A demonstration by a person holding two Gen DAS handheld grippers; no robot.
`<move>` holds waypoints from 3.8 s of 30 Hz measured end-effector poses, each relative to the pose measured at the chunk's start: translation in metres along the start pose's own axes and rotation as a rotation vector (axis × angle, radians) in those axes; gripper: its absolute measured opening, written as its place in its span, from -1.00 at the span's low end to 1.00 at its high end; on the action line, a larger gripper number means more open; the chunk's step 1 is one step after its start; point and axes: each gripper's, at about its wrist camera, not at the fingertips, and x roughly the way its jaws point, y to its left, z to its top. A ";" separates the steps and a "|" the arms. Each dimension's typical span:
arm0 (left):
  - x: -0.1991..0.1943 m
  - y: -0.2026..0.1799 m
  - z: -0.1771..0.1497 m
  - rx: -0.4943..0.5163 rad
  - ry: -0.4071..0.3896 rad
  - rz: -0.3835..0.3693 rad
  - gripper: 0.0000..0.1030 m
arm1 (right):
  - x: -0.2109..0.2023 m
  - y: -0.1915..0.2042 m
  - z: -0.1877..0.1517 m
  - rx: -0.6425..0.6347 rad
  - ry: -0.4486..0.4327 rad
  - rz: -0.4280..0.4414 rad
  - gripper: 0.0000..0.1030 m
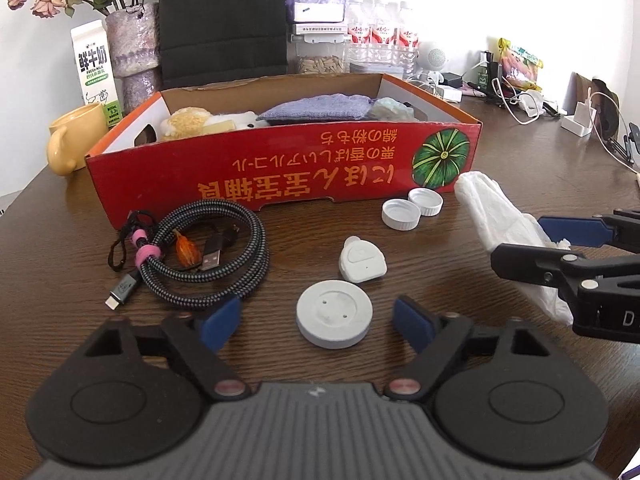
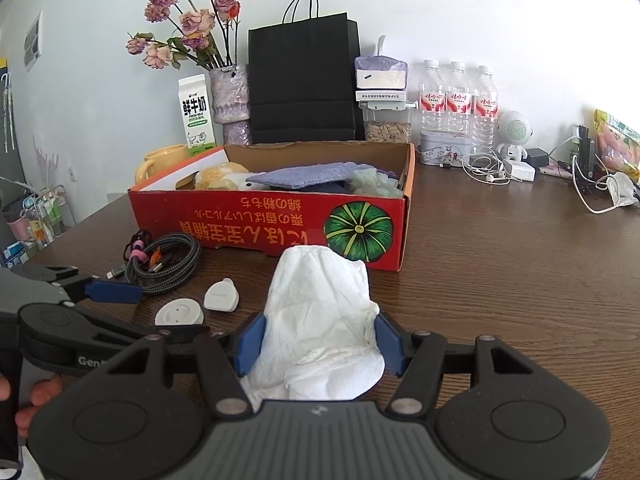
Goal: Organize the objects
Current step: 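Grasp the white round disc with the left gripper while the right gripper holds the tissue, then carry the white disc and tissue over the cardboard box, then lower the disc and tissue into the box and open both grippers, then withdraw both grippers from the box back over the table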
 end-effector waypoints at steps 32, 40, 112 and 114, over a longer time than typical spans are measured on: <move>-0.039 0.046 0.087 -0.072 -0.298 0.031 -0.22 | 0.025 0.037 0.082 -0.091 -0.154 0.035 0.15; -0.019 0.064 0.116 -0.104 -0.340 0.034 -0.22 | 0.064 0.042 0.114 -0.120 -0.162 0.018 0.15; 0.003 0.083 0.057 -0.082 -0.321 0.068 1.00 | 0.067 0.027 0.057 -0.112 -0.151 -0.078 1.00; -0.003 0.086 0.051 -0.101 -0.323 0.068 1.00 | 0.065 0.030 0.051 -0.115 -0.140 -0.073 1.00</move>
